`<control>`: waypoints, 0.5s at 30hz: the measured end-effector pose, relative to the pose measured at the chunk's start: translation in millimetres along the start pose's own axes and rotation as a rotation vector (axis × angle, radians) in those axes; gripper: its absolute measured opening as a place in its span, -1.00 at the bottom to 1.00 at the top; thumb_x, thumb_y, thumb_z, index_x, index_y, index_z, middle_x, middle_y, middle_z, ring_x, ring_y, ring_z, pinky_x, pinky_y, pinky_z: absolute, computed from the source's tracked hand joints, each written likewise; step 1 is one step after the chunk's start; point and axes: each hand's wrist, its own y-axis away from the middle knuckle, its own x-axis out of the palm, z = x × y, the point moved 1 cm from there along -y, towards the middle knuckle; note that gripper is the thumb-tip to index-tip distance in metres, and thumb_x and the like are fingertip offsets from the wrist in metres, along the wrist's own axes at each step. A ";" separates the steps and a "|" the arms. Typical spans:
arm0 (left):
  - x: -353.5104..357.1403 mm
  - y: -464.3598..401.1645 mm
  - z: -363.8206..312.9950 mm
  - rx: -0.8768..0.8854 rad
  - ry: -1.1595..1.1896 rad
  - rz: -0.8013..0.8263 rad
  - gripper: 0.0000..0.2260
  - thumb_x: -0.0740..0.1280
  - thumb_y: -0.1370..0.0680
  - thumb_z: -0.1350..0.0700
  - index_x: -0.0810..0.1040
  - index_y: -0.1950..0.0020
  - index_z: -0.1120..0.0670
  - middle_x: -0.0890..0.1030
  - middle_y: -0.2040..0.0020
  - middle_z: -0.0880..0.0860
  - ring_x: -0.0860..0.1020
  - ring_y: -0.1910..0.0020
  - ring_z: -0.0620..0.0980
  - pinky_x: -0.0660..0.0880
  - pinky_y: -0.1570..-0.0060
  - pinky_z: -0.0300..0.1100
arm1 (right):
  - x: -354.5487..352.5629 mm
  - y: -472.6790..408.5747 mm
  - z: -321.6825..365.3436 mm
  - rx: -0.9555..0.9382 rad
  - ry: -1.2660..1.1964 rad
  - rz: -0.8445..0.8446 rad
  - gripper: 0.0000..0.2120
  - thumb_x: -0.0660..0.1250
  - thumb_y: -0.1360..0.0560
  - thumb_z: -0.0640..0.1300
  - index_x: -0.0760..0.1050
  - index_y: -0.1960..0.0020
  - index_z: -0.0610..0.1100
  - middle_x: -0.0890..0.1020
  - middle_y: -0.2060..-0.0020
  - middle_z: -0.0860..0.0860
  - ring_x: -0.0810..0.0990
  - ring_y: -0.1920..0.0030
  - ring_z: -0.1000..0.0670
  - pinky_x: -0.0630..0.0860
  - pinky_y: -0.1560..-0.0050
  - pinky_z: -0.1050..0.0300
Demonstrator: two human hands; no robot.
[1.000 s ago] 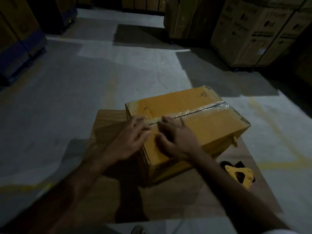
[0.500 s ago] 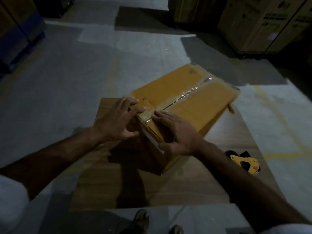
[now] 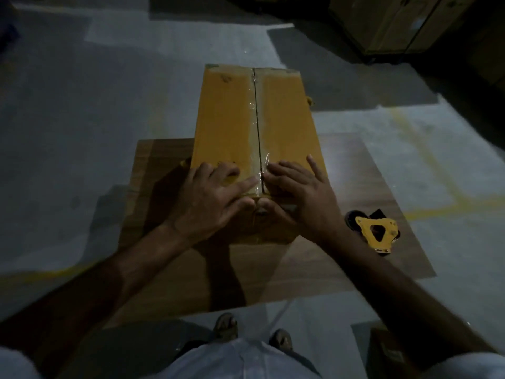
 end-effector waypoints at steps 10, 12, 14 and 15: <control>-0.5 -1.8 -27.7 -0.114 -0.185 0.080 -0.30 0.63 -0.34 -0.17 0.54 -0.42 -0.03 0.55 -0.32 0.10 0.49 -0.09 0.18 0.44 -0.05 0.07 | 39.8 27.2 18.7 0.149 0.174 -0.279 -0.32 0.52 -0.46 0.22 0.52 -0.46 -0.10 0.50 -0.48 -0.06 0.43 -0.51 -0.14 0.22 -0.51 -0.17; -0.9 -4.0 -30.8 -0.117 -0.229 0.098 -0.19 0.66 -0.25 -0.18 0.49 -0.44 -0.03 0.54 -0.30 0.12 0.50 -0.08 0.19 0.46 -0.03 0.07 | 35.3 26.2 16.6 0.151 0.140 -0.244 -0.30 0.52 -0.44 0.24 0.49 -0.47 -0.07 0.49 -0.49 -0.05 0.40 -0.52 -0.13 0.18 -0.53 -0.18; -2.0 -8.1 -28.5 -0.125 -0.180 0.067 -0.17 0.61 -0.28 -0.29 0.43 -0.45 -0.04 0.54 -0.24 0.13 0.49 -0.07 0.19 0.44 -0.01 0.05 | 30.9 23.0 14.3 0.159 0.092 -0.257 -0.37 0.44 -0.47 0.28 0.52 -0.42 -0.04 0.53 -0.45 -0.03 0.44 -0.48 -0.12 0.19 -0.52 -0.19; -1.8 -10.1 -27.0 -0.119 -0.162 0.051 -0.20 0.57 -0.32 -0.32 0.44 -0.46 -0.05 0.54 -0.21 0.14 0.48 -0.05 0.18 0.43 0.00 0.03 | 29.4 21.2 13.6 0.160 0.079 -0.272 -0.42 0.42 -0.49 0.27 0.54 -0.39 -0.03 0.56 -0.43 -0.03 0.47 -0.44 -0.12 0.21 -0.51 -0.18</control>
